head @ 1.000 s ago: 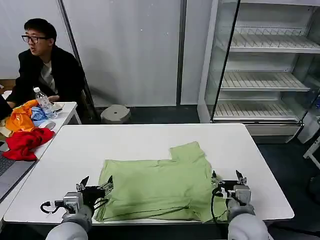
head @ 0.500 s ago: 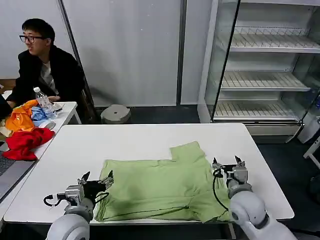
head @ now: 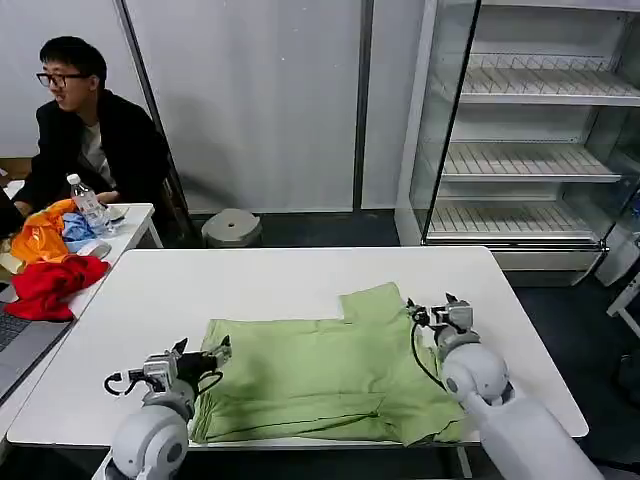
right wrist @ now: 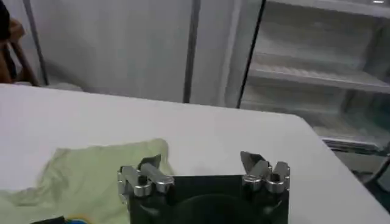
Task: Fold and organize the clothes.
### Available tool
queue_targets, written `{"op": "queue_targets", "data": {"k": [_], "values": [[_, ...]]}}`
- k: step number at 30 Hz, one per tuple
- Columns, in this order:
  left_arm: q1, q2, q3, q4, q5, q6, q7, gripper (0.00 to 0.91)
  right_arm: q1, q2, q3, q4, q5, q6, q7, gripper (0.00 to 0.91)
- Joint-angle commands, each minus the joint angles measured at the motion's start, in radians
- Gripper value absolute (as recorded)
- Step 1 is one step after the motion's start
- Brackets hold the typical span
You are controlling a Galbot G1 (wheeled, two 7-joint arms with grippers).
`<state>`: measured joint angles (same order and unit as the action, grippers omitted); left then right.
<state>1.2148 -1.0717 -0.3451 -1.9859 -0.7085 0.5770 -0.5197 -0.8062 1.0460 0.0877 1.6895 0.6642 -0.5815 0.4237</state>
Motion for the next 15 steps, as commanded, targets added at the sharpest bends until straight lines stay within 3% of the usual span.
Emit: {"op": "queue_targets", "data": {"k": [1, 15], "values": [[-0.092, -0.011, 0.008, 0.166, -0.006, 0.000, 0.042, 0.907, 0.086, 0.058, -0.036, -0.128, 0.026, 0.001, -0.056, 0.907], [-0.162, 0.000, 0.034, 0.245, -0.025, 0.000, 0.052, 0.907, 0.107, 0.077, -0.026, -0.174, 0.077, 0.002, -0.080, 0.907]]}}
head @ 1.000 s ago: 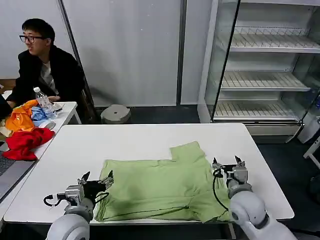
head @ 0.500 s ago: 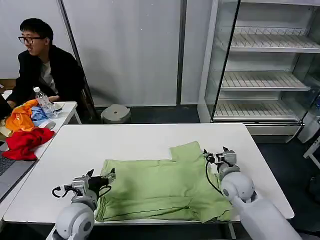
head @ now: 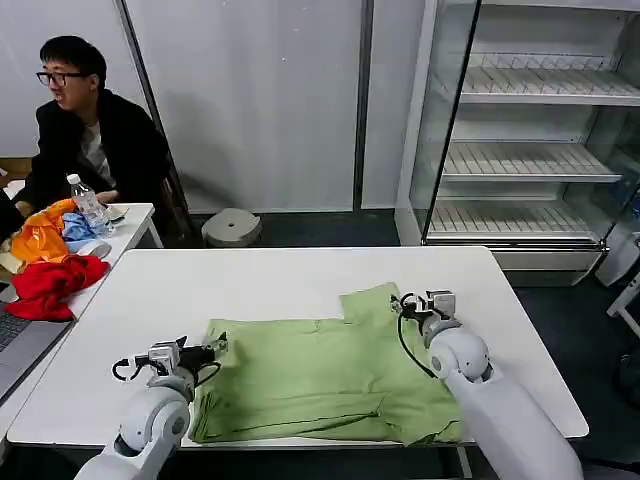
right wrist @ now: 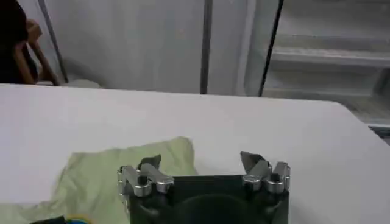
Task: Fold and organize the clothes.
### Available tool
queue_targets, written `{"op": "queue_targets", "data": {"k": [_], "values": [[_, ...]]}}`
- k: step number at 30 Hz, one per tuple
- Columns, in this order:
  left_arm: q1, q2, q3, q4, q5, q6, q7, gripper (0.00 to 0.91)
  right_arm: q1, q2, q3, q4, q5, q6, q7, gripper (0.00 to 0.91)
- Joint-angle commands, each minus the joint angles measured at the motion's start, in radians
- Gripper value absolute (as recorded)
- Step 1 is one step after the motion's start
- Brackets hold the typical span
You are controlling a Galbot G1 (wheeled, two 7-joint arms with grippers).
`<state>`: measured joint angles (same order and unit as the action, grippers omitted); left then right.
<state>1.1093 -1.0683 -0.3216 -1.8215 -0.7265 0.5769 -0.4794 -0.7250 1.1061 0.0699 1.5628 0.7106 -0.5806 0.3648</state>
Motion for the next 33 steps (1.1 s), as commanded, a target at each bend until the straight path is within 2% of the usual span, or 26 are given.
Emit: {"op": "queue_targets", "data": {"k": [1, 20, 33], "values": [[-0.063, -0.004, 0.013, 0.085, -0.008, 0.000, 0.012, 0.907, 0.028, 0.019, -0.008, -0.050, 0.032, 0.001, -0.020, 0.907], [-0.073, 0.002, 0.028, 0.095, -0.009, 0.000, 0.015, 0.907, 0.031, 0.026, -0.013, -0.081, 0.040, 0.001, -0.034, 0.907], [-0.071, -0.002, 0.032, 0.089, -0.008, 0.000, 0.017, 0.907, 0.079, 0.049, -0.041, -0.159, 0.025, 0.002, -0.058, 0.907]]}}
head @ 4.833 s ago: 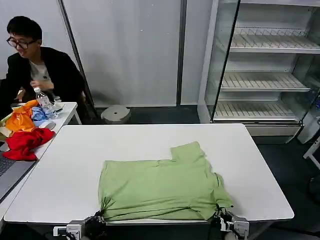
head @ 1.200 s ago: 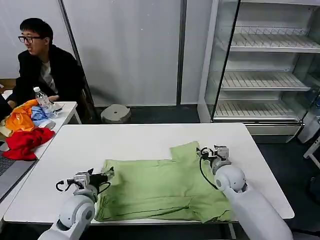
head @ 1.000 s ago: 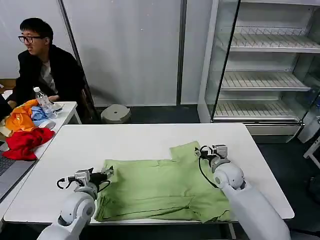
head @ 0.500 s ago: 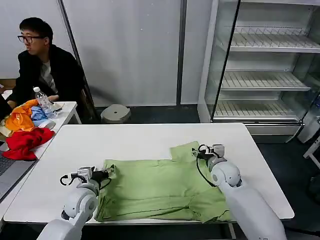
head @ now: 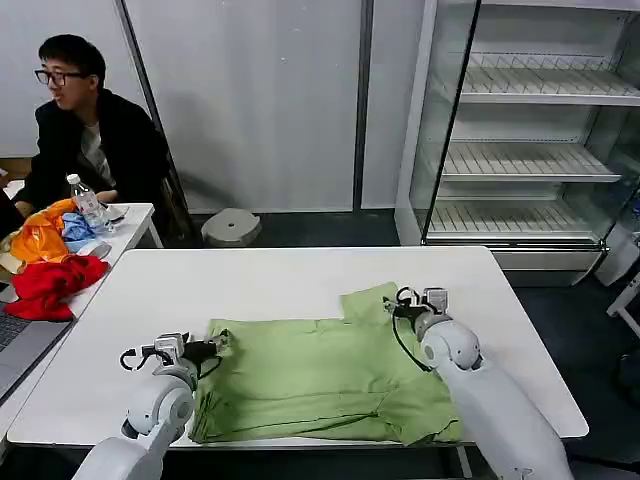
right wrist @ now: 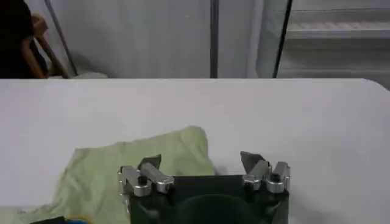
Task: Fold and organize the clothes.
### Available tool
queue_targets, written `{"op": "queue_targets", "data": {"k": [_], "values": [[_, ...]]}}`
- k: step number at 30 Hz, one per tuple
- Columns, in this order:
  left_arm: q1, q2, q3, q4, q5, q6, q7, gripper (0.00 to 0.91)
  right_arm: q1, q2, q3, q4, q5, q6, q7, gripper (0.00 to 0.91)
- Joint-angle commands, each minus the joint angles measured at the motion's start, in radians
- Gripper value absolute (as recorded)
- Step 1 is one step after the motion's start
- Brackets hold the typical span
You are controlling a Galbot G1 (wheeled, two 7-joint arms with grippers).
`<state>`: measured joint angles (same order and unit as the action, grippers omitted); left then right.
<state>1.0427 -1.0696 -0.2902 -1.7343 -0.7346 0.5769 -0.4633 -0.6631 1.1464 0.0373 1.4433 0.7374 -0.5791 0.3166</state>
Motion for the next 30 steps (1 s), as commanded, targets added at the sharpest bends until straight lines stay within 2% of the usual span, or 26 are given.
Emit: {"op": "queue_targets", "data": {"k": [1, 30], "values": [[-0.004, -0.002, 0.000, 0.000, 0.000, 0.000, 0.001, 0.907, 0.017, 0.012, -0.009, -0.042, -0.007, 0.000, -0.012, 0.907], [-0.008, -0.005, 0.005, 0.019, 0.000, 0.000, 0.016, 0.907, 0.053, 0.038, -0.031, -0.106, -0.019, 0.000, -0.036, 0.907]]}}
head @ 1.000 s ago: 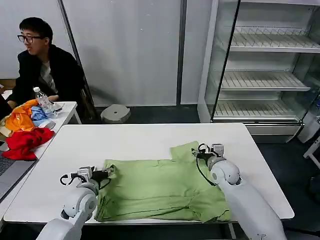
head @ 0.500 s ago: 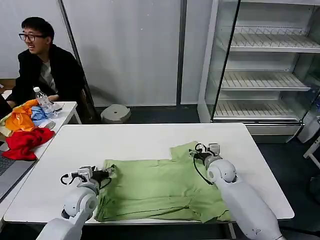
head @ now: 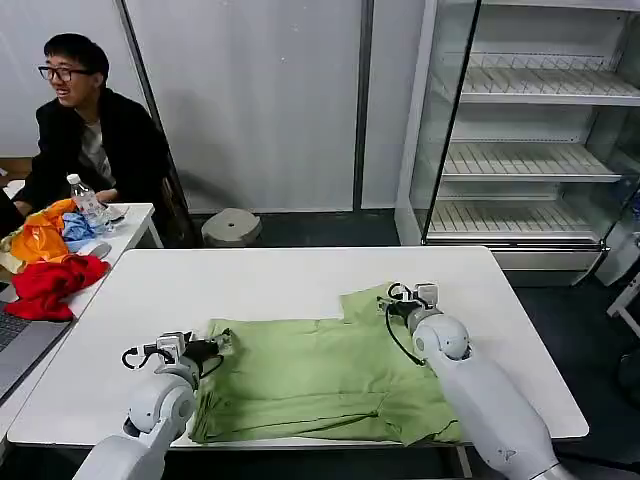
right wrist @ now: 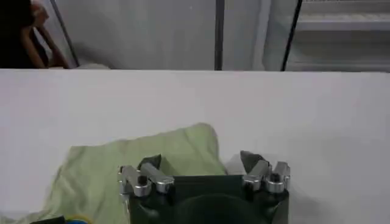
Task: Fold and organize the clothes.
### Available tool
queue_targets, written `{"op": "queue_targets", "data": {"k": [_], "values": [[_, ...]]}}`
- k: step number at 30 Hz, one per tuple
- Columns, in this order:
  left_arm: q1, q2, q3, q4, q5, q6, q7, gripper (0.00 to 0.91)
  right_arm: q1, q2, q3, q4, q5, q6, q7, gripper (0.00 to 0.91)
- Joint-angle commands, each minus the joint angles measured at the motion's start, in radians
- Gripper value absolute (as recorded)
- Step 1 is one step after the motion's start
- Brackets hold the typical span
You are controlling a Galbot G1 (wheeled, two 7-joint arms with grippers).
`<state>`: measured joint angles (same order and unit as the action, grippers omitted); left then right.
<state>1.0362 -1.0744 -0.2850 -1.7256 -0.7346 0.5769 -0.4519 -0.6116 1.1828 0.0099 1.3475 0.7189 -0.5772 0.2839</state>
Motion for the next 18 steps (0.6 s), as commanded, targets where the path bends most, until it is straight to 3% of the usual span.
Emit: {"op": "queue_targets", "data": {"k": [1, 10, 13, 14, 15, 16, 17, 18], "values": [[-0.002, 0.000, 0.000, 0.017, -0.003, 0.000, 0.005, 0.907, 0.000, 0.002, -0.004, -0.008, -0.001, -0.001, -0.002, 0.907], [-0.019, -0.005, 0.007, 0.054, -0.028, 0.000, 0.003, 0.907, -0.009, -0.001, -0.002, 0.000, -0.004, -0.001, -0.002, 0.907], [-0.011, -0.007, 0.010, 0.043, -0.026, 0.000, 0.002, 0.907, -0.008, -0.002, 0.001, 0.002, -0.003, -0.001, -0.001, 0.786], [-0.008, -0.008, 0.011, 0.036, -0.025, 0.000, 0.001, 0.796, -0.009, -0.001, 0.002, 0.002, -0.003, -0.001, -0.002, 0.746], [-0.002, -0.008, 0.012, 0.030, -0.024, 0.001, 0.001, 0.030, -0.009, 0.000, 0.003, 0.003, -0.003, -0.001, -0.002, 0.514], [-0.001, -0.008, 0.013, 0.029, -0.024, 0.001, 0.001, 0.020, -0.010, 0.000, 0.003, 0.004, -0.003, -0.001, -0.003, 0.302], [0.001, -0.009, 0.015, 0.026, -0.023, 0.000, 0.001, 0.020, -0.010, 0.002, 0.003, 0.004, -0.003, -0.001, -0.002, 0.000], [0.001, -0.009, 0.016, 0.025, -0.023, 0.000, 0.001, 0.020, -0.011, 0.003, 0.005, 0.004, -0.003, -0.001, -0.001, 0.000]]}}
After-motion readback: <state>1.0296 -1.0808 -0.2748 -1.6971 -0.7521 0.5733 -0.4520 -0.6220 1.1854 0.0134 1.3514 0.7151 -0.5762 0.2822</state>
